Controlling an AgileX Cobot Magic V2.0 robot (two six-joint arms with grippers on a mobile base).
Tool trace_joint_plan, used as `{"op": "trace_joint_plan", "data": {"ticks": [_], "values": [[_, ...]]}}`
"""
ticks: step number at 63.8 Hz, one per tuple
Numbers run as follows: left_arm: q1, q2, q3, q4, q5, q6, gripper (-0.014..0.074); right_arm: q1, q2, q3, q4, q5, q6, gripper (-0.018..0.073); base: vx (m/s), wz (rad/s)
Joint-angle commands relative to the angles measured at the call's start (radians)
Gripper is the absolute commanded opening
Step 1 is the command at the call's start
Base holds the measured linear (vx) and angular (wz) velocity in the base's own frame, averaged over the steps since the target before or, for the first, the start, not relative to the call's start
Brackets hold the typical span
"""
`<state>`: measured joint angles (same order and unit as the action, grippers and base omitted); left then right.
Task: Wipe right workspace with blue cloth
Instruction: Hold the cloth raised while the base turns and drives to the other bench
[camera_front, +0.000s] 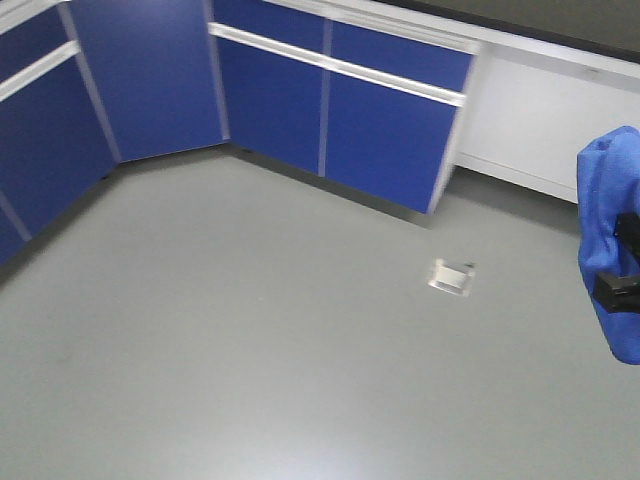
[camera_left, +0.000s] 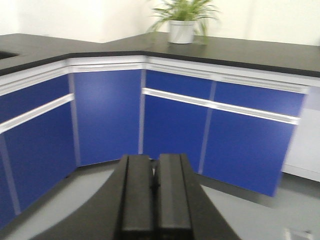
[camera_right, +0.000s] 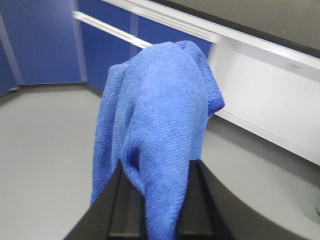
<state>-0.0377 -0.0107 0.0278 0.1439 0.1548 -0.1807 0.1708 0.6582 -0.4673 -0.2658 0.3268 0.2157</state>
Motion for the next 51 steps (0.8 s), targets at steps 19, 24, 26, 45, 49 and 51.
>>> {"op": "trace_joint_plan", "data": {"ticks": [19, 24, 26, 45, 49, 51], "values": [[-0.005, -0.016, 0.030, 0.001, -0.083, -0.008, -0.0006, 0.000, 0.000, -0.029, -0.018, -0.075, -0.003, -0.0004, -0.03, -0.72], [-0.005, -0.016, 0.030, 0.001, -0.083, -0.008, -0.0006, 0.000, 0.000, -0.029, -0.018, -0.075, -0.003, -0.0004, -0.01, -0.71], [-0.005, -0.016, 0.030, 0.001, -0.083, -0.008, -0.0006, 0.000, 0.000, -0.029, -0.018, -0.075, -0.003, -0.0004, -0.01, -0.69], [-0.005, -0.016, 0.030, 0.001, -0.083, -0.008, -0.0006, 0.000, 0.000, -0.029, -0.018, -0.075, -0.003, -0.0004, 0.02, -0.58], [-0.005, -0.016, 0.030, 0.001, -0.083, -0.008, -0.0006, 0.000, 0.000, -0.029, -0.018, -0.074, -0.003, -0.0004, 0.06, -0.42], [-0.005, -0.016, 0.030, 0.001, -0.083, -0.008, -0.0006, 0.000, 0.000, -0.029, -0.018, -0.074, -0.003, -0.0004, 0.08, -0.37]]}}
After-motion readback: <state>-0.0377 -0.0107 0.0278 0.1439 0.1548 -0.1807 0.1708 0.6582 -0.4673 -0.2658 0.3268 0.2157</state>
